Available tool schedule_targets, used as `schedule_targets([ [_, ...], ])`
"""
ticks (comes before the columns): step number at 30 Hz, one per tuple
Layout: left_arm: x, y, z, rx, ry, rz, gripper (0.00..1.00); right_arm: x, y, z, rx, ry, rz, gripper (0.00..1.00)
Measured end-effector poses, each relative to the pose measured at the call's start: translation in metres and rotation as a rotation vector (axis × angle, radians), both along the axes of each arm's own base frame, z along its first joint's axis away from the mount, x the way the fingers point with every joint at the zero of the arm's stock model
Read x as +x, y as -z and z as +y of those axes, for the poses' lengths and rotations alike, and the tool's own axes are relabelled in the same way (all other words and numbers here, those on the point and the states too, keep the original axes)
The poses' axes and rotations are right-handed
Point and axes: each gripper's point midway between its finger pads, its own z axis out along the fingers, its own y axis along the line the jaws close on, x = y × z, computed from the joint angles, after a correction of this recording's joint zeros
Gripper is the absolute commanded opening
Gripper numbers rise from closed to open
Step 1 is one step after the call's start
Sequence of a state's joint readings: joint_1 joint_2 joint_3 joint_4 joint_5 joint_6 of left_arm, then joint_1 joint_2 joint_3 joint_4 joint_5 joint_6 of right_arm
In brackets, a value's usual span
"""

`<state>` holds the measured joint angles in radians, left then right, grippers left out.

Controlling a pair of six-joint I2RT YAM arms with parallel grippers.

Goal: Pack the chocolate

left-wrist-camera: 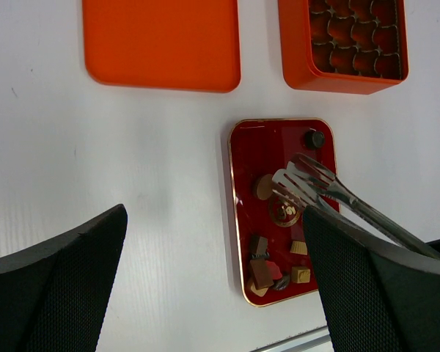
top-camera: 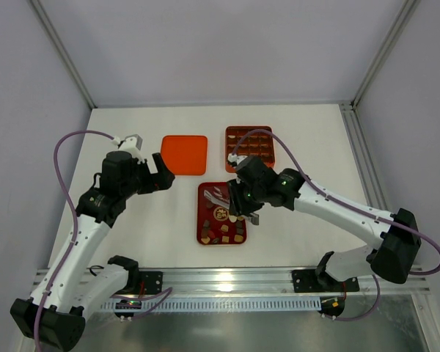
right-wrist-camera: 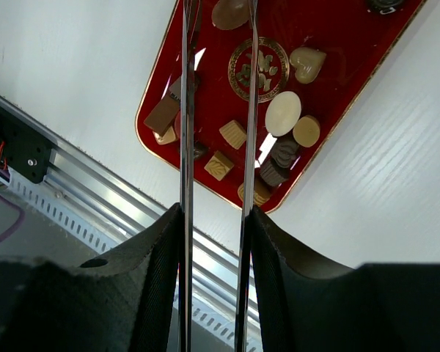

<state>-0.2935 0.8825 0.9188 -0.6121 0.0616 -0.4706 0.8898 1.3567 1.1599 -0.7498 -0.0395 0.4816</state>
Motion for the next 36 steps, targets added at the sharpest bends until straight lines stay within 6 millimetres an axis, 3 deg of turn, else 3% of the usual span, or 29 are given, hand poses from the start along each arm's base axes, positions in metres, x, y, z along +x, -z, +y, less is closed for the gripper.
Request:
schedule_targets([
  [21, 0.0, 0.0, 0.0, 0.0, 0.0, 0.0, 1.0, -0.016, 0.016, 0.011, 0.0, 0.013, 0.034, 0.43],
  [36, 0.0, 0.0, 0.0, 0.0, 0.0, 0.0, 1.0, -0.021, 0.031, 0.003, -0.04, 0.034, 0.052, 0.43],
])
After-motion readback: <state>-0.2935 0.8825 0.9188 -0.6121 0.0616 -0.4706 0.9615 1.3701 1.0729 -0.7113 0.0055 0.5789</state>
